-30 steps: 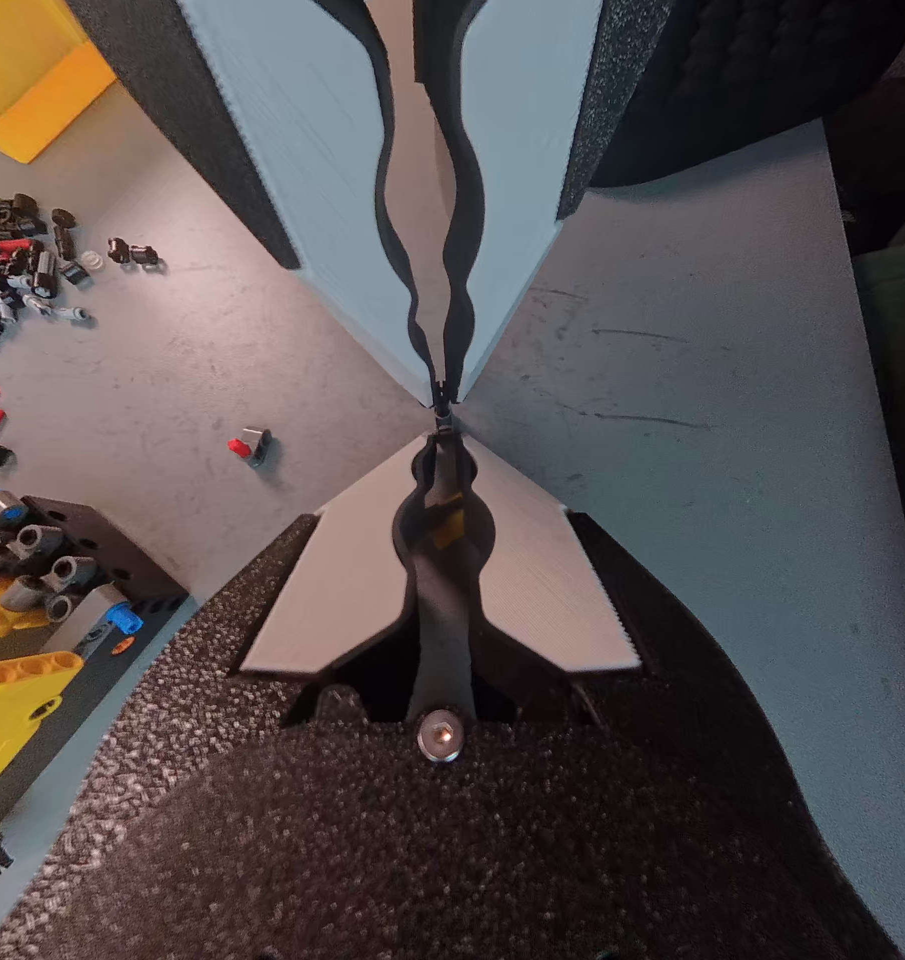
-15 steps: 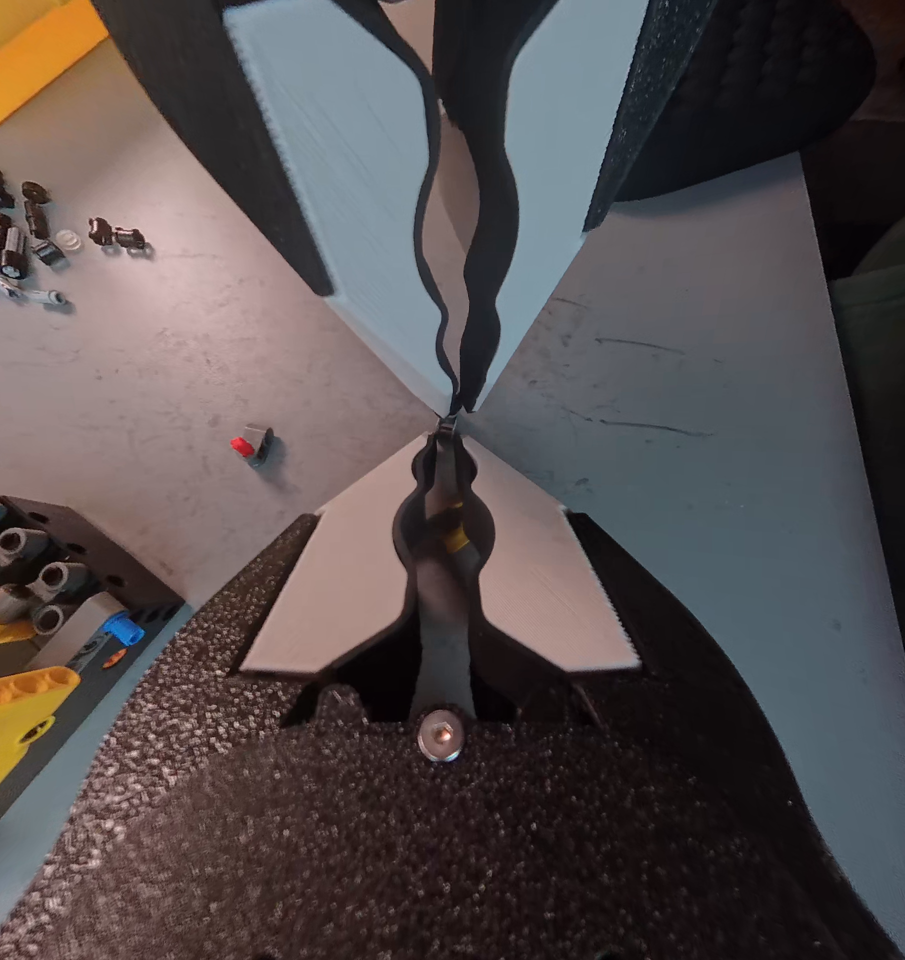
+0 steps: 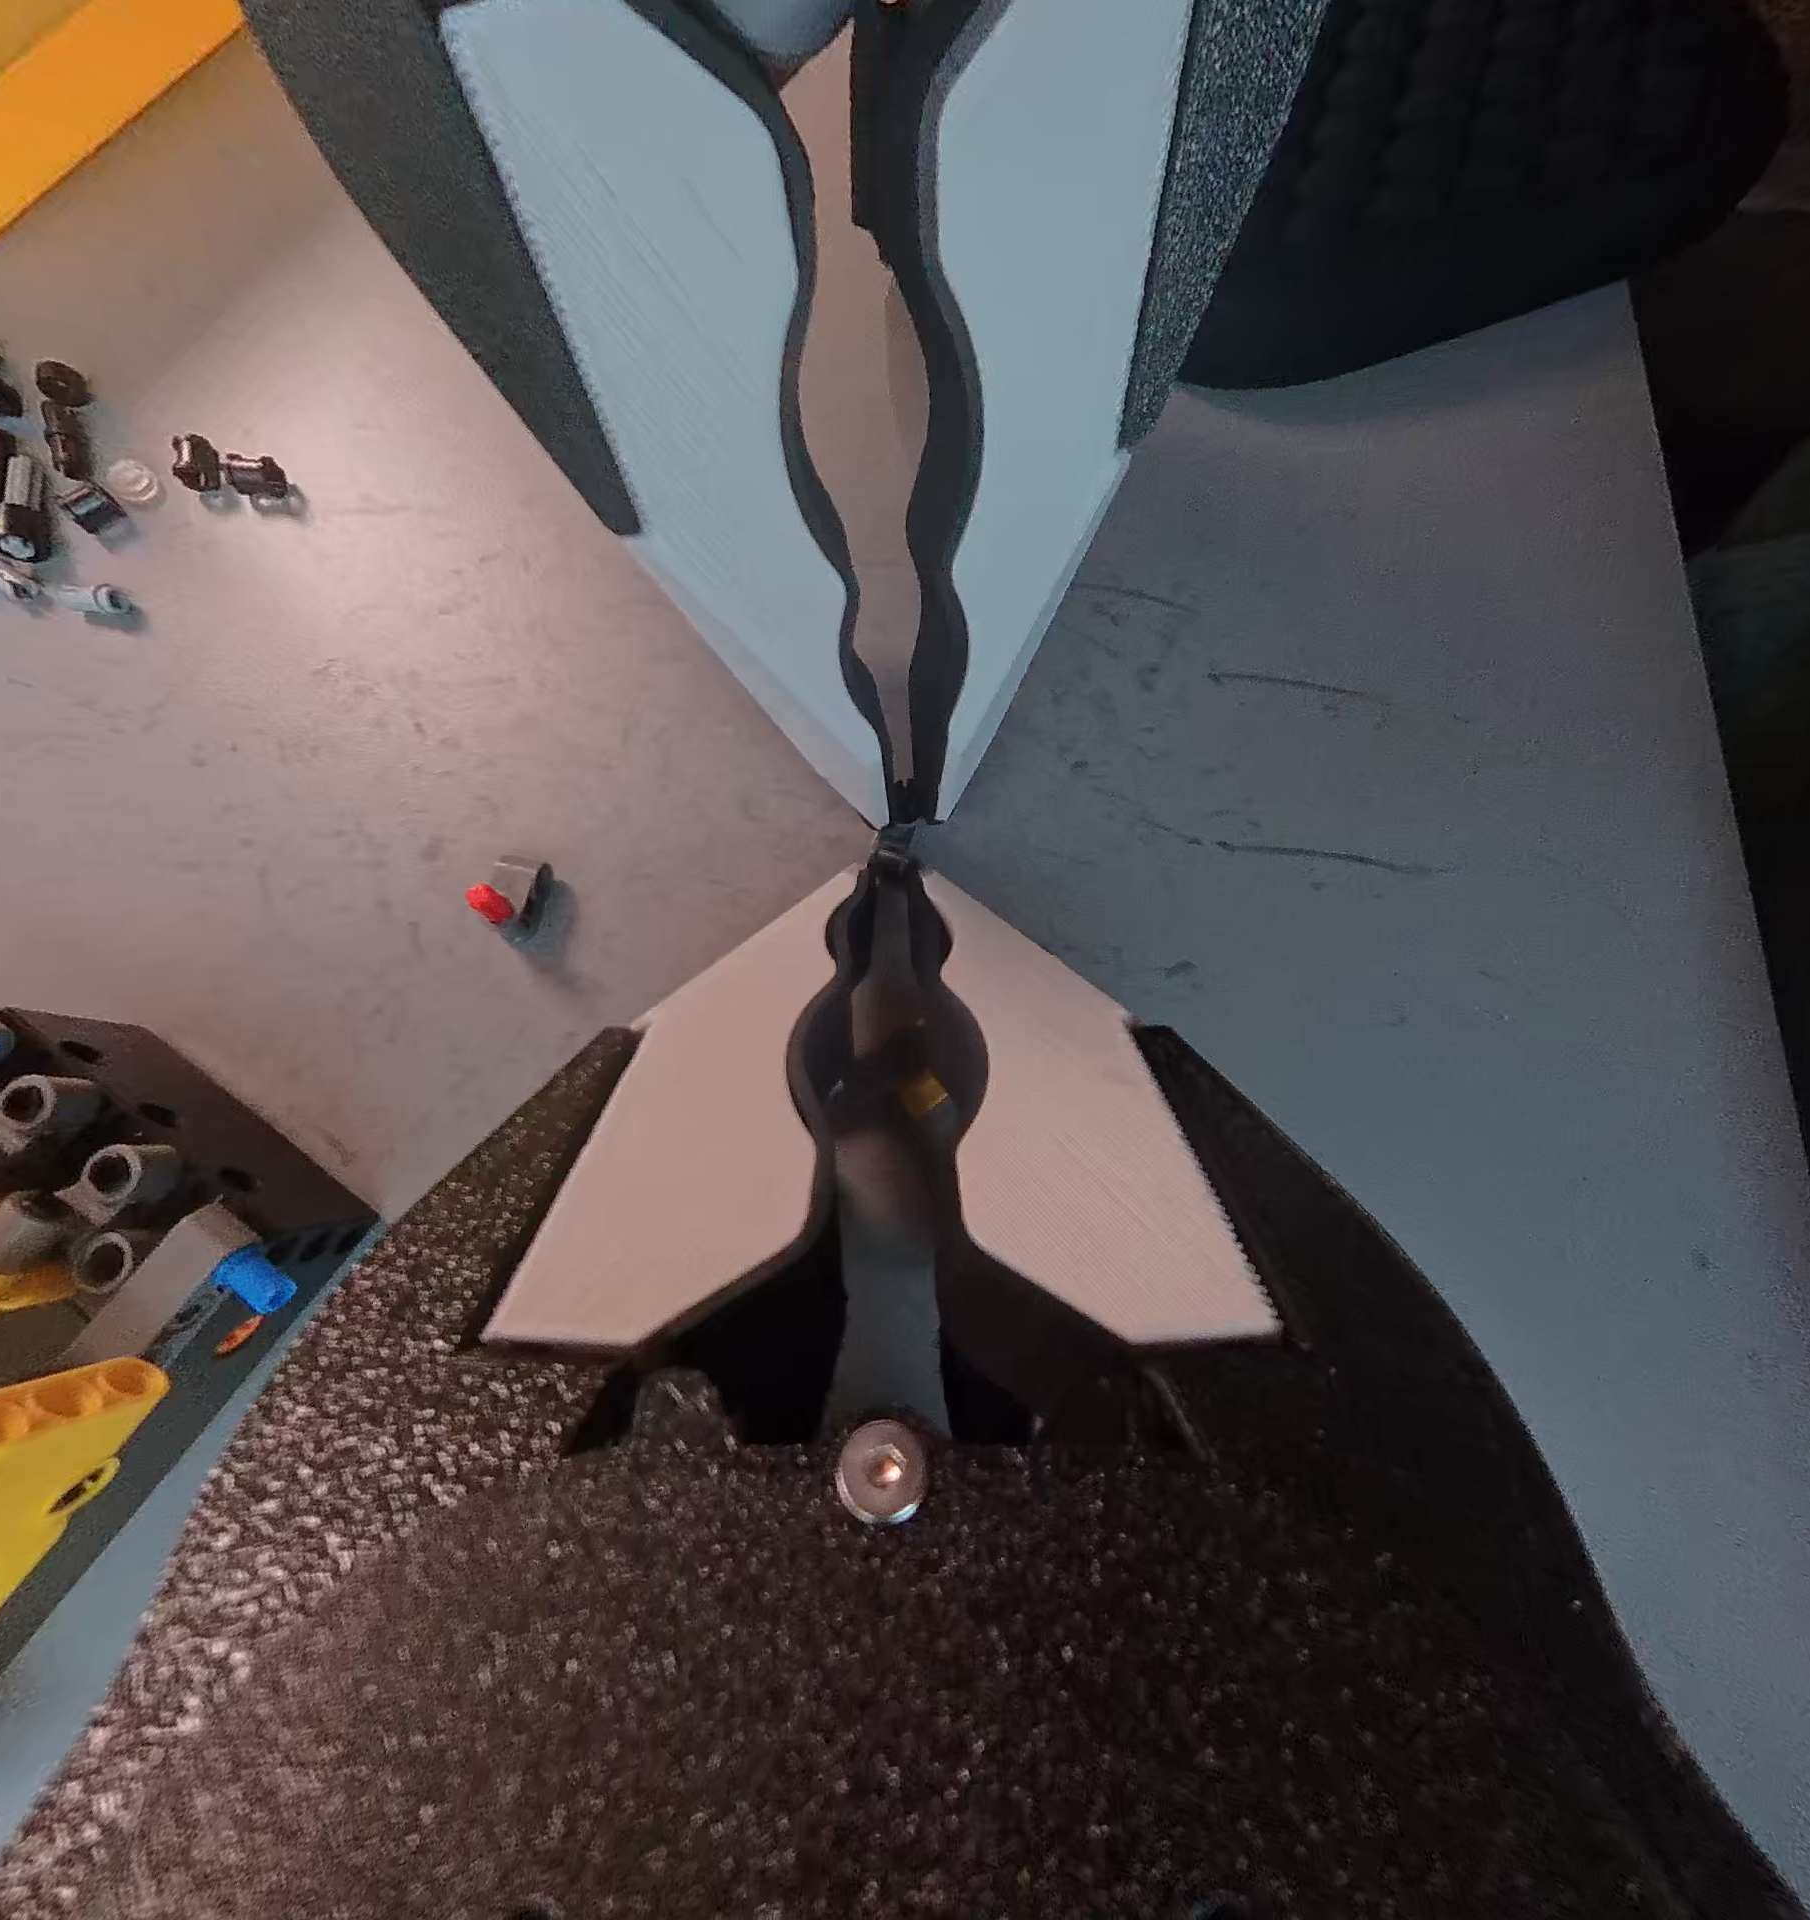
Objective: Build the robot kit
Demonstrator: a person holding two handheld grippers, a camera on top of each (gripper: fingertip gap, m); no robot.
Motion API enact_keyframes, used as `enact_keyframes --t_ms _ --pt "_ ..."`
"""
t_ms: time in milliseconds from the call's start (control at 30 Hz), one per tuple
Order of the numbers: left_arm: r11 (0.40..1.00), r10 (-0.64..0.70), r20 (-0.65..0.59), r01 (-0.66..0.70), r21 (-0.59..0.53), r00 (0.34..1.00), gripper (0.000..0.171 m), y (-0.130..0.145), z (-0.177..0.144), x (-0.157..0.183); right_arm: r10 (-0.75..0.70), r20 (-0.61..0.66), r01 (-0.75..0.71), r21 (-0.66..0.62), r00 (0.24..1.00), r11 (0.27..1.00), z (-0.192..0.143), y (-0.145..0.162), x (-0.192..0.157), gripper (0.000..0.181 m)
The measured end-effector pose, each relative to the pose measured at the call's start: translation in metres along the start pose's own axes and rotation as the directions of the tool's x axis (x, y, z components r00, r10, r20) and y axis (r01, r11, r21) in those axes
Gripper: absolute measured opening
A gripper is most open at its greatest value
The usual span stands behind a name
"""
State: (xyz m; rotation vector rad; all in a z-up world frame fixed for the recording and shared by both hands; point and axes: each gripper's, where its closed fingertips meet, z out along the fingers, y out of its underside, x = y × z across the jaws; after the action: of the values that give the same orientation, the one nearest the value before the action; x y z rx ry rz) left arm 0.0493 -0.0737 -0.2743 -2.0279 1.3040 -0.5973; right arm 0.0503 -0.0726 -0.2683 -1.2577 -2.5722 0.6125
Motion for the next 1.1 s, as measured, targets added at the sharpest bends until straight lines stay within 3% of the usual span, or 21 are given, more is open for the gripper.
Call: enact_keyframes --t_ms 33,567,767,1100 --pt "1.000 0.003 0.003 -0.003 0.000 1.000 0.005 0.000 0.000 0.000 -0.006 -0.007 0.006 -0.006 1.000 1.000 0.000 0.000 0.000 0.003" --pt "0.998 0.063 0.033 -0.063 -0.002 0.997 0.006 -0.001 0.000 0.000 0.104 -0.108 -0.087 0.147 0.989 0.985 -0.001 -0.002 -0.001 0.005" --pt "0.996 0.093 0.023 -0.093 0.006 0.995 0.018 0.000 -0.002 0.003 0.093 -0.076 -0.080 0.162 0.993 0.984 -0.001 -0.003 -0.005 0.004" --pt "0.994 0.108 -0.009 -0.108 -0.002 0.994 0.007 -0.002 0.003 0.010 0.092 -0.050 -0.080 0.199 0.995 0.977 -0.004 -0.008 -0.008 0.007"
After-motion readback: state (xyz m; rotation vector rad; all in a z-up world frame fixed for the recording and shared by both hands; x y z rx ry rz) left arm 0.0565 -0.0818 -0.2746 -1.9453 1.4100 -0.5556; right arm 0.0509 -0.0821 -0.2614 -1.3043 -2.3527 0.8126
